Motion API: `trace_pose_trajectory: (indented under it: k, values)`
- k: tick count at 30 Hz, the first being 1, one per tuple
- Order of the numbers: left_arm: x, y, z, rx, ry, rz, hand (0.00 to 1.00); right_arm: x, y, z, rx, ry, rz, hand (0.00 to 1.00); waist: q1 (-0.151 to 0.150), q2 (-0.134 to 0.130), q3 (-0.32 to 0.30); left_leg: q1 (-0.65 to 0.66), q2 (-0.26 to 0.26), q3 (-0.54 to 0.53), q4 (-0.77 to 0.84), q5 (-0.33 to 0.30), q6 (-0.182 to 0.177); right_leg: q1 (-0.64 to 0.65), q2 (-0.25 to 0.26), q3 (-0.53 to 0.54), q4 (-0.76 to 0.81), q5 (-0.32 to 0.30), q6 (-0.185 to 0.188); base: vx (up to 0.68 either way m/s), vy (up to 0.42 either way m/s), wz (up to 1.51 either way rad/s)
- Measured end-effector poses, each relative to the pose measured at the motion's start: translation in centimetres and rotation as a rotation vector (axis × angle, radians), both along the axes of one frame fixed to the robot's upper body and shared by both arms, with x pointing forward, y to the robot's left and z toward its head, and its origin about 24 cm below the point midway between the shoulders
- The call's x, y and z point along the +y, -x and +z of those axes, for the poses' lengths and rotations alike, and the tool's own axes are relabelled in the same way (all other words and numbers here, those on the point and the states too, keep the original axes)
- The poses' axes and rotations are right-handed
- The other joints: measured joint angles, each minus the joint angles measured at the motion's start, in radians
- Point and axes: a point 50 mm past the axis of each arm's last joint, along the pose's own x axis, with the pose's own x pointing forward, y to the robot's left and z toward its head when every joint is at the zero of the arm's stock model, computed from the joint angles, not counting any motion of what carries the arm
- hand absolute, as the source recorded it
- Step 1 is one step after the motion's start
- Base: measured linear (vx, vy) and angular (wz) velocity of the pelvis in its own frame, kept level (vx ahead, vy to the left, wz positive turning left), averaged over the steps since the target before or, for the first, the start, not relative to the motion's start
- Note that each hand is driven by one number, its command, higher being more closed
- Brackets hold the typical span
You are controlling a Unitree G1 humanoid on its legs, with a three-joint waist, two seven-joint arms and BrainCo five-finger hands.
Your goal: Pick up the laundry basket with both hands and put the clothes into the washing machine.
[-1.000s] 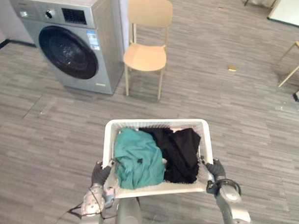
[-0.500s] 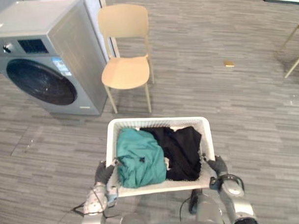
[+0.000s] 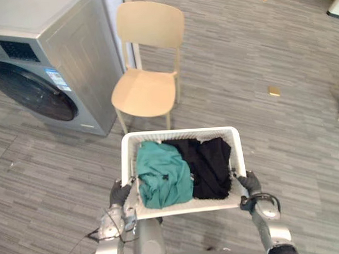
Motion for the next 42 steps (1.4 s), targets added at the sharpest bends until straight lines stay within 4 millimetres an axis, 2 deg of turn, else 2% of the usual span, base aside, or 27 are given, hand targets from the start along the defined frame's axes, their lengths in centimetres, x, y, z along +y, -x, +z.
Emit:
trace_pose_trajectory:
  k: [2, 3, 4, 5, 6, 7, 8, 9, 11, 12, 13, 16, 19, 20, 21, 23, 24, 26, 27, 29, 30, 32, 33, 34, 35, 37, 42]
  values:
    - [1.3, 0.0, 0.9, -0.036, -0.026, 0.065, 1.0, 1.5, -1.9, 1.3, -0.059, -0.024, 0.038, 1.0, 0.027, -0.003, 0.005, 0.01, -0.02, -0.007, 0.027, -0.035, 0.049, 0.024, 0.028, -0.004, -0.039, 0.039, 0.014, 0.26, 0.082, 0.24]
    - [1.4, -0.1, 1.2, -0.049, -0.029, 0.076, 1.0, 1.7, -2.3, 1.6, -0.073, -0.027, 0.044, 1.0, 0.033, -0.004, 0.007, 0.016, -0.026, -0.011, 0.045, -0.054, 0.054, 0.034, 0.034, -0.02, -0.038, 0.064, 0.011, 0.26, 0.054, 0.24]
    - [1.6, -0.1, 1.8, -0.077, -0.036, 0.086, 1.0, 1.9, -2.7, 2.0, -0.095, -0.026, 0.049, 1.0, 0.044, 0.015, 0.008, 0.028, -0.026, -0.034, 0.091, -0.099, 0.033, 0.054, 0.031, -0.051, 0.005, 0.069, 0.019, 0.23, 0.089, 0.35]
    - [1.6, 0.0, 2.2, -0.1, -0.043, 0.09, 1.0, 1.9, -2.8, 2.2, -0.117, -0.03, 0.042, 1.0, 0.045, 0.034, 0.01, 0.043, -0.027, -0.067, 0.104, -0.139, 0.009, 0.041, 0.015, -0.055, 0.12, 0.068, 0.02, 0.21, 0.119, 0.41]
    - [1.6, 0.0, 2.5, -0.114, -0.052, 0.085, 1.0, 1.7, -2.6, 2.2, -0.12, -0.03, 0.033, 1.0, 0.043, 0.033, 0.011, 0.056, -0.034, -0.077, 0.099, -0.159, -0.008, 0.019, -0.007, -0.049, 0.202, 0.067, 0.022, 0.16, 0.14, 0.53]
    - [1.9, 0.0, 3.0, -0.128, -0.074, 0.08, 1.0, 2.0, -2.5, 2.0, -0.119, -0.041, 0.029, 1.0, 0.042, 0.013, 0.01, 0.081, -0.054, -0.077, 0.085, -0.175, -0.011, -0.062, -0.073, -0.005, 0.4, 0.088, 0.05, 0.18, 0.115, 0.33]
    - [2.0, 0.1, 3.0, -0.126, -0.081, 0.081, 1.0, 2.2, -2.5, 2.0, -0.12, -0.046, 0.03, 1.0, 0.041, 0.008, 0.011, 0.087, -0.06, -0.073, 0.086, -0.186, -0.011, -0.097, -0.096, 0.021, 0.474, 0.109, 0.065, 0.18, 0.105, 0.21]
    - [2.2, 0.3, 2.9, -0.12, -0.089, 0.081, 1.0, 2.3, -2.5, 2.0, -0.119, -0.052, 0.031, 1.0, 0.039, 0.011, 0.013, 0.092, -0.069, -0.074, 0.089, -0.201, -0.006, -0.147, -0.124, 0.053, 0.577, 0.156, 0.062, 0.18, 0.104, 0.07]
    - [2.3, 0.3, 2.9, -0.117, -0.094, 0.08, 1.0, 2.7, -2.4, 1.9, -0.11, -0.062, 0.038, 1.0, 0.033, 0.021, 0.022, 0.119, -0.073, -0.074, 0.084, -0.221, 0.0, -0.24, -0.144, 0.091, 0.739, 0.118, 0.057, 0.19, 0.109, 0.01]
    - [2.3, 0.5, 2.9, -0.112, -0.097, 0.084, 1.0, 3.1, -2.4, 1.7, -0.098, -0.07, 0.045, 1.0, 0.031, 0.04, 0.034, 0.158, -0.076, -0.067, 0.064, -0.226, 0.006, -0.288, -0.139, 0.08, 0.771, 0.04, 0.023, 0.22, 0.117, -0.16]
    - [2.5, 0.7, 2.8, -0.107, -0.103, 0.103, 1.0, 3.4, -2.4, 1.7, -0.091, -0.069, 0.06, 1.0, 0.025, 0.041, 0.034, 0.2, -0.082, -0.053, 0.027, -0.225, 0.006, -0.323, -0.12, 0.066, 0.709, -0.019, -0.029, 0.22, 0.11, -0.17]
    - [2.4, 0.7, 3.1, -0.121, -0.114, 0.1, 1.0, 3.4, -2.5, 1.8, -0.097, -0.064, 0.064, 1.0, 0.012, 0.049, 0.033, 0.241, -0.096, -0.038, -0.018, -0.223, -0.006, -0.383, -0.063, 0.028, 0.394, -0.018, -0.063, 0.16, 0.029, 0.0]
    - [2.1, 0.2, 3.1, -0.125, -0.112, 0.086, 1.0, 2.9, -2.4, 1.8, -0.093, -0.047, 0.058, 1.0, -0.014, 0.046, 0.031, 0.263, -0.13, -0.072, 0.014, -0.255, -0.008, -0.405, -0.039, 0.065, 0.134, 0.087, -0.084, 0.28, -0.058, 0.4]
    - [1.9, 0.1, 3.1, -0.124, -0.113, 0.077, 1.0, 2.8, -2.3, 1.7, -0.088, -0.042, 0.053, 1.0, -0.014, 0.046, 0.031, 0.269, -0.135, -0.085, 0.033, -0.272, -0.012, -0.4, -0.038, 0.081, 0.133, 0.111, -0.094, 0.32, -0.158, 0.81]
    - [1.5, 0.1, 3.0, -0.12, -0.113, 0.062, 1.0, 2.4, -2.0, 1.4, -0.077, -0.031, 0.041, 1.0, -0.026, 0.058, 0.024, 0.27, -0.134, -0.126, 0.077, -0.307, -0.025, -0.378, -0.026, 0.106, 0.148, 0.183, -0.101, 0.27, -0.165, 0.68]
    - [1.0, 0.3, 2.5, -0.104, -0.097, 0.065, 1.0, 1.9, -1.8, 1.3, -0.071, -0.015, 0.04, 1.0, -0.032, 0.099, 0.003, 0.267, -0.084, -0.173, 0.115, -0.34, -0.054, -0.342, 0.014, 0.071, 0.151, 0.175, -0.098, 0.33, -0.196, 0.54]
    - [1.0, 0.3, 2.4, -0.101, -0.091, 0.07, 1.0, 1.9, -1.8, 1.5, -0.08, -0.015, 0.043, 1.0, -0.031, 0.105, -0.001, 0.264, -0.065, -0.187, 0.135, -0.342, -0.061, -0.324, 0.035, 0.057, 0.135, 0.162, -0.102, 0.38, -0.232, 0.33]
    - [0.9, 0.2, 2.4, -0.104, -0.084, 0.072, 1.0, 1.7, -1.5, 1.9, -0.1, -0.009, 0.038, 1.0, -0.03, 0.112, -0.001, 0.203, 0.006, -0.208, 0.296, -0.295, -0.129, -0.253, 0.094, 0.023, 0.074, 0.161, -0.114, 0.32, -0.226, 0.17]
    - [0.9, 0.2, 2.4, -0.104, -0.083, 0.074, 1.0, 1.6, -1.4, 2.0, -0.102, -0.006, 0.035, 1.0, -0.029, 0.111, -0.001, 0.184, 0.024, -0.205, 0.355, -0.267, -0.129, -0.23, 0.104, 0.023, 0.053, 0.161, -0.117, 0.24, -0.161, -0.06]
    - [0.3, -0.1, 2.2, -0.101, -0.064, 0.048, 1.0, 1.0, -1.1, 2.1, -0.106, 0.004, 0.014, 1.0, -0.011, 0.096, -0.004, 0.134, 0.051, -0.18, 0.424, -0.254, -0.115, -0.189, 0.099, 0.036, 0.013, 0.161, -0.119, 0.18, -0.072, -0.17]
    - [-0.1, -0.8, 2.3, -0.115, -0.055, 0.029, 1.0, 0.5, -1.3, 2.3, -0.116, 0.008, -0.007, 1.0, -0.009, 0.086, -0.005, 0.107, 0.059, -0.173, 0.38, -0.266, -0.097, -0.19, 0.085, 0.048, 0.003, 0.162, -0.118, 0.2, 0.076, -0.26]
    - [-0.4, -1.7, 2.8, -0.143, -0.049, 0.007, 1.0, 0.1, -1.6, 2.5, -0.124, 0.014, -0.017, 1.0, -0.01, 0.079, -0.002, 0.094, 0.067, -0.178, 0.222, -0.264, -0.099, -0.198, 0.065, 0.067, -0.001, 0.169, -0.106, 0.21, 0.227, -0.32]
    - [-0.4, -2.1, 3.1, -0.156, -0.05, 0.002, 1.0, 0.1, -1.8, 2.7, -0.129, 0.016, -0.023, 1.0, -0.011, 0.086, -0.005, 0.121, 0.074, -0.207, -0.014, -0.175, -0.116, -0.201, 0.057, 0.083, -0.003, 0.177, -0.083, 0.17, 0.304, -0.4]
    - [-0.4, -2.1, 3.0, -0.155, -0.052, 0.004, 1.0, 0.2, -1.9, 2.7, -0.131, 0.014, -0.022, 1.0, -0.009, 0.081, -0.005, 0.132, 0.069, -0.201, -0.033, -0.098, -0.146, -0.2, 0.054, 0.092, -0.011, 0.179, -0.063, 0.14, 0.255, -0.35]
    - [-0.2, -2.1, 2.9, -0.147, -0.061, 0.002, 1.0, 0.5, -2.1, 2.6, -0.128, 0.002, -0.023, 1.0, -0.012, 0.053, -0.008, 0.134, 0.051, -0.176, -0.045, -0.088, -0.131, -0.201, 0.04, 0.098, -0.032, 0.192, -0.041, 0.15, 0.185, -0.15]
    - [1.0, -3.3, 3.9, -0.18, -0.112, 0.003, 1.0, 1.6, -3.2, 3.0, -0.141, -0.031, -0.022, 1.0, -0.008, -0.002, -0.005, 0.128, 0.011, -0.153, -0.067, -0.076, -0.113, -0.193, 0.03, 0.079, -0.076, 0.193, -0.04, 0.18, 0.161, -0.04]
    - [1.9, -4.5, 5.1, -0.223, -0.142, 0.019, 1.0, 2.9, -5.5, 4.1, -0.168, -0.034, 0.001, 1.0, -0.002, 0.002, 0.002, 0.126, -0.001, -0.153, -0.081, -0.076, -0.108, -0.19, 0.041, 0.061, -0.111, 0.215, -0.037, 0.03, 0.035, -0.04]
